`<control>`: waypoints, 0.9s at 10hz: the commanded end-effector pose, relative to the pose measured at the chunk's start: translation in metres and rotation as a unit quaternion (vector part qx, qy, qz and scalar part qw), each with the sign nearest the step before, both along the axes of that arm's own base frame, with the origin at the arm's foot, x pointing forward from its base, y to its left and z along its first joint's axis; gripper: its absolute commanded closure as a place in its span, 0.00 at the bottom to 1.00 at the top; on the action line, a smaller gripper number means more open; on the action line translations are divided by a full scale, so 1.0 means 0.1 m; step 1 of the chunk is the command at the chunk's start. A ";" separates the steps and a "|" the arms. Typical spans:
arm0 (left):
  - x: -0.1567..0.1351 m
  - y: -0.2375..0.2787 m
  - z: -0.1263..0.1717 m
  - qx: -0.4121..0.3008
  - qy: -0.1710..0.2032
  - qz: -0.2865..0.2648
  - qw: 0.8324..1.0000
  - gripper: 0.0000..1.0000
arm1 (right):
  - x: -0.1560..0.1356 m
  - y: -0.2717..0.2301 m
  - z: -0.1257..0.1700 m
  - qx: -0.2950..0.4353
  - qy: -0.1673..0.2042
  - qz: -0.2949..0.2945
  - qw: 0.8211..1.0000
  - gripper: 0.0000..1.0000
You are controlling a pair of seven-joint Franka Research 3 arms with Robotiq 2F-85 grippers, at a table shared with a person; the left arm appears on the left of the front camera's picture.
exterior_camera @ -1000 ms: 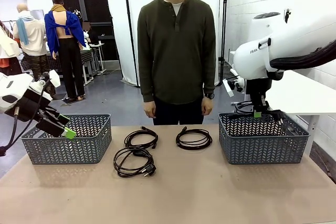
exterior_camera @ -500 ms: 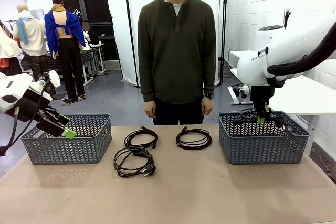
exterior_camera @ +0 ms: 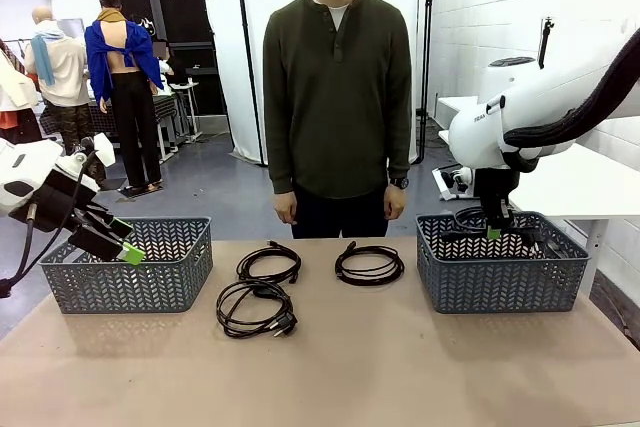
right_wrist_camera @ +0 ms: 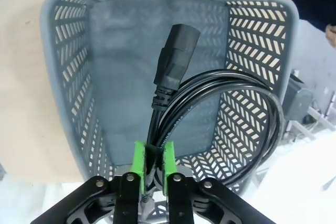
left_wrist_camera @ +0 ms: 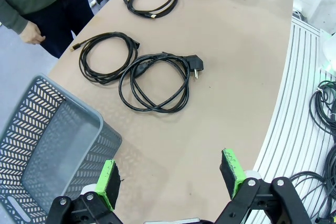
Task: Organize the cables according to human instructions.
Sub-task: Pick up a bundle of cables and place it in the basket indicated by the human.
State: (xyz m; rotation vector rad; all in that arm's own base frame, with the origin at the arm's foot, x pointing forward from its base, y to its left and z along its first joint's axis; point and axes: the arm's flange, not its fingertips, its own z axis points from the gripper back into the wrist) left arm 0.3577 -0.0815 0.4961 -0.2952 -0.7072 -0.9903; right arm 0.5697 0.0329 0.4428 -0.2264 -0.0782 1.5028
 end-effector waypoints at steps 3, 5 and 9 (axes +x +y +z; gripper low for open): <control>0.02 0.03 -0.01 -0.004 0.000 -0.008 1.000 0.00 | 0.03 0.01 0.06 0.011 0.012 0.012 1.000 0.12; 0.02 0.03 -0.01 -0.004 0.000 -0.008 1.000 0.00 | 0.04 0.01 0.10 0.008 0.016 0.007 1.000 0.00; 0.02 0.03 -0.01 -0.004 0.000 -0.008 1.000 0.00 | 0.08 0.02 0.14 0.011 0.028 0.002 1.000 0.00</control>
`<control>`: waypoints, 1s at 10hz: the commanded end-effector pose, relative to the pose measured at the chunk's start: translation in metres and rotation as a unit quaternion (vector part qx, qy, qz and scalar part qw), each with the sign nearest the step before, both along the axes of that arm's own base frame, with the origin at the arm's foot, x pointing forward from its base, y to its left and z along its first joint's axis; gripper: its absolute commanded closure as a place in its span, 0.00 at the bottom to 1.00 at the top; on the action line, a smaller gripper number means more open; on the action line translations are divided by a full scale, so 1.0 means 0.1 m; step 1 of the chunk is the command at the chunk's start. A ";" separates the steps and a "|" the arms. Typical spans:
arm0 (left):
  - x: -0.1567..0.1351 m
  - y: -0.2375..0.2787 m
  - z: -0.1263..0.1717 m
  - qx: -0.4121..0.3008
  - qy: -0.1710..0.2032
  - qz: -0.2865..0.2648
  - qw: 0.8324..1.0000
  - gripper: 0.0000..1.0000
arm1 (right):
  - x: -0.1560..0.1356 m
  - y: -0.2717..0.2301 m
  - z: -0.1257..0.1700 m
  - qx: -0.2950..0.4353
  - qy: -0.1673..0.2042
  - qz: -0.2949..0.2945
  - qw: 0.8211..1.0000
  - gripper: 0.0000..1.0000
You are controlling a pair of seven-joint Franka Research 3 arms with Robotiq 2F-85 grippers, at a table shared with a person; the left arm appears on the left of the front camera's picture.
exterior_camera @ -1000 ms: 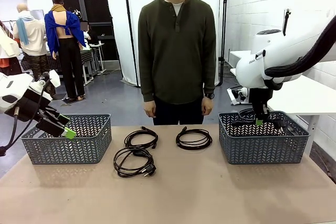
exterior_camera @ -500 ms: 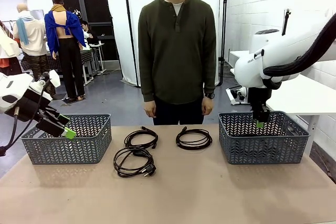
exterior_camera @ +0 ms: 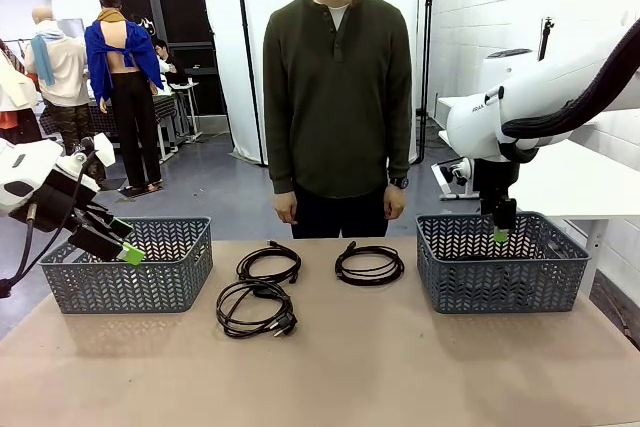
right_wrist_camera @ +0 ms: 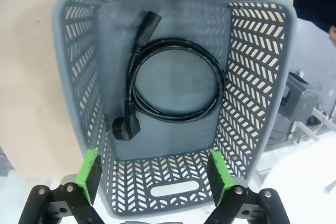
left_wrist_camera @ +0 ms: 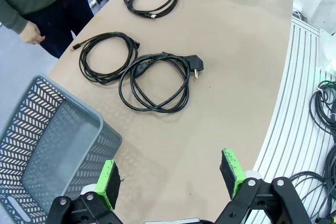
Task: Organize the cables according to human instructions.
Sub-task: Pick up a bundle of cables and place it in the basket indicated by the human.
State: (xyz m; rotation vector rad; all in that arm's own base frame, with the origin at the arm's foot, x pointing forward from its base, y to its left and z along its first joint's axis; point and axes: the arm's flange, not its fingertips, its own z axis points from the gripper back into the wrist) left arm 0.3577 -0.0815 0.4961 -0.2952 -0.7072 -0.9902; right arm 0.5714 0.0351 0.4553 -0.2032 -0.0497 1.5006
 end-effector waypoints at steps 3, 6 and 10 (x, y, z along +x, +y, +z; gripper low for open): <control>0.02 0.03 -0.01 -0.004 0.000 -0.008 1.000 0.00 | 0.07 0.01 0.05 -0.009 0.011 -0.014 1.000 0.00; 0.02 0.03 -0.01 -0.004 0.000 -0.008 1.000 0.00 | 0.00 0.02 0.00 0.000 0.008 0.000 1.000 0.00; 0.02 0.03 -0.01 -0.004 0.000 -0.008 1.000 0.00 | -0.12 0.19 0.14 0.024 0.001 -0.057 0.998 0.00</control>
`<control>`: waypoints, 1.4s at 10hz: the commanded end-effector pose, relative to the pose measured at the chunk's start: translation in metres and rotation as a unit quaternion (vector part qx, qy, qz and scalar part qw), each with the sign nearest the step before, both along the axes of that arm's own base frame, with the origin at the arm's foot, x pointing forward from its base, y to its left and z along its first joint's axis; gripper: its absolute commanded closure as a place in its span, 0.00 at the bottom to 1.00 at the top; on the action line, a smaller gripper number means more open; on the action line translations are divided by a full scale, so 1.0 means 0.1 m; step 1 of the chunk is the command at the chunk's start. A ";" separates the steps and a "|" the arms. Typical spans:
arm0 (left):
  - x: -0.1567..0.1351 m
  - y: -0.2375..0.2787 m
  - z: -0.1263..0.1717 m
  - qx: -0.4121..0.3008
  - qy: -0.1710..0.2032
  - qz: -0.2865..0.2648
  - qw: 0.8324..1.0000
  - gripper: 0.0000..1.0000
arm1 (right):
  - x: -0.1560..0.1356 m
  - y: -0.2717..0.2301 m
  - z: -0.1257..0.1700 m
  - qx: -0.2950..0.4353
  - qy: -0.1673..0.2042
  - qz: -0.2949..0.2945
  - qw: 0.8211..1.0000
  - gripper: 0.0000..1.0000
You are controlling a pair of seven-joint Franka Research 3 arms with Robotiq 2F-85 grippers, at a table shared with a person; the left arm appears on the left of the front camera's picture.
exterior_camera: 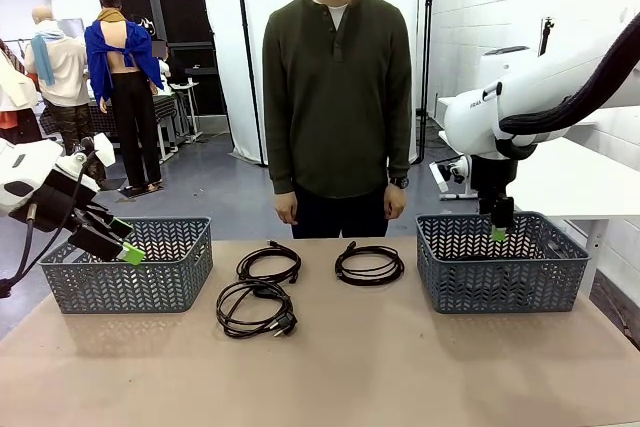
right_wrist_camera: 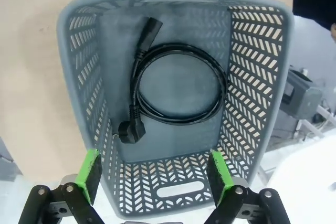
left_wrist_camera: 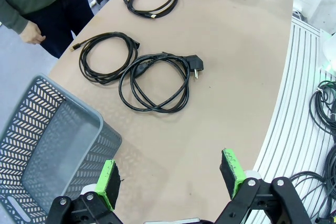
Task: Organize the cables according to human instructions.
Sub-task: Pick up a bundle of cables and place it in the basket indicated by the human.
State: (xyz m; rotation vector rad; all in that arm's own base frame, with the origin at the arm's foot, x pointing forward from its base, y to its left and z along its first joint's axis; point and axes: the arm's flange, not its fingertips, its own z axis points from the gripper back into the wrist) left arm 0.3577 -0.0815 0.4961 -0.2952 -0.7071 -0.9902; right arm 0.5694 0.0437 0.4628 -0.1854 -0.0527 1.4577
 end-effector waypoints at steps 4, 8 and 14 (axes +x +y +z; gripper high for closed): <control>0.02 0.03 -0.01 -0.004 0.000 -0.008 1.000 0.00 | -0.58 0.55 0.26 0.058 0.007 -0.121 0.991 0.00; 0.02 0.03 -0.01 -0.004 0.000 -0.008 1.000 0.00 | -1.08 0.88 0.25 0.171 0.001 -0.131 0.977 0.00; 0.02 0.03 -0.01 -0.004 0.000 -0.008 1.000 0.00 | -1.47 1.05 0.13 0.228 -0.029 -0.102 0.968 0.00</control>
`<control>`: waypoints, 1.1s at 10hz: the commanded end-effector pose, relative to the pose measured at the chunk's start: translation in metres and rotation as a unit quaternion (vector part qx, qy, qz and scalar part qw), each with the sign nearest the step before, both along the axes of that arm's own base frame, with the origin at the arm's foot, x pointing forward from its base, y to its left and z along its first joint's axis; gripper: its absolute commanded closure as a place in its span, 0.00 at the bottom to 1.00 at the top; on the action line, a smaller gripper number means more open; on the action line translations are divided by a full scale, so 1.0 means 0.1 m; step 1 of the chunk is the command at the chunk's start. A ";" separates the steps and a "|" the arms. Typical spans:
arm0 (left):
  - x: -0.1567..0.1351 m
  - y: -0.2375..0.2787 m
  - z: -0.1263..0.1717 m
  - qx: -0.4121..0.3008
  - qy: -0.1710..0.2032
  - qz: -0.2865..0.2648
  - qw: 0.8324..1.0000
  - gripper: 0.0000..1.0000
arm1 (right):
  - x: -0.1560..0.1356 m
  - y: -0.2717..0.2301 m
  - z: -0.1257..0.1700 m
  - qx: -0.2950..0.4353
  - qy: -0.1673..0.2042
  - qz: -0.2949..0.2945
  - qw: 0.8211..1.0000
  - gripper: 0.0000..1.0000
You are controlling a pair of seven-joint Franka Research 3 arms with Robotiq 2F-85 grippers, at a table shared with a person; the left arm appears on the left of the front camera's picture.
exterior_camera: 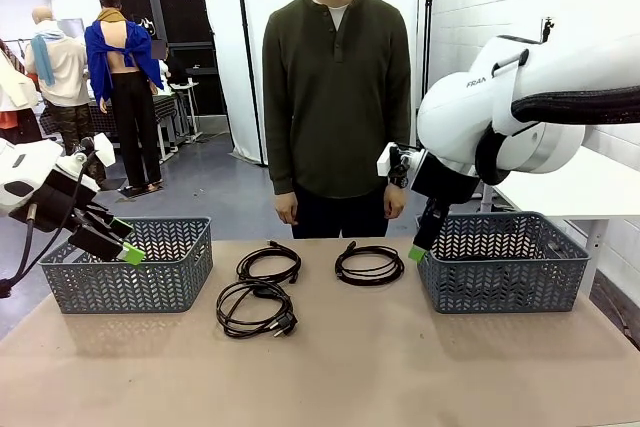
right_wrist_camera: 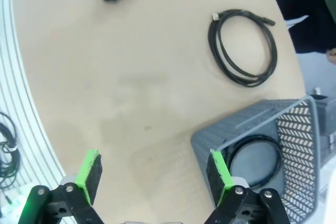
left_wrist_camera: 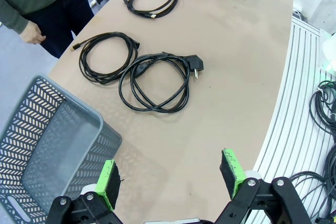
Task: Organize the cables according to human instructions.
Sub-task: Pick up a bundle of cables and place it in the basket indicated by the human.
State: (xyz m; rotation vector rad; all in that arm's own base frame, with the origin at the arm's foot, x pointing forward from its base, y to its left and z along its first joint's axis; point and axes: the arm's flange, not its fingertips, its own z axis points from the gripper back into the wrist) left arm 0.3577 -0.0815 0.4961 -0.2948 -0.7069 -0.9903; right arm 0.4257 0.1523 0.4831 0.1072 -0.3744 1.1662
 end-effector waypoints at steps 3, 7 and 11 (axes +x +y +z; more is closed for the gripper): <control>0.02 0.03 -0.01 -0.004 0.000 -0.008 1.000 0.00 | 0.00 0.00 0.00 0.000 0.000 0.000 1.000 0.00; 0.02 0.03 -0.01 -0.004 0.000 -0.008 1.000 0.00 | 0.00 0.00 0.00 0.000 0.000 0.000 1.000 0.00; 0.02 0.03 -0.01 -0.004 0.000 -0.008 1.000 0.00 | 0.00 0.00 0.00 0.000 0.000 0.000 1.000 0.00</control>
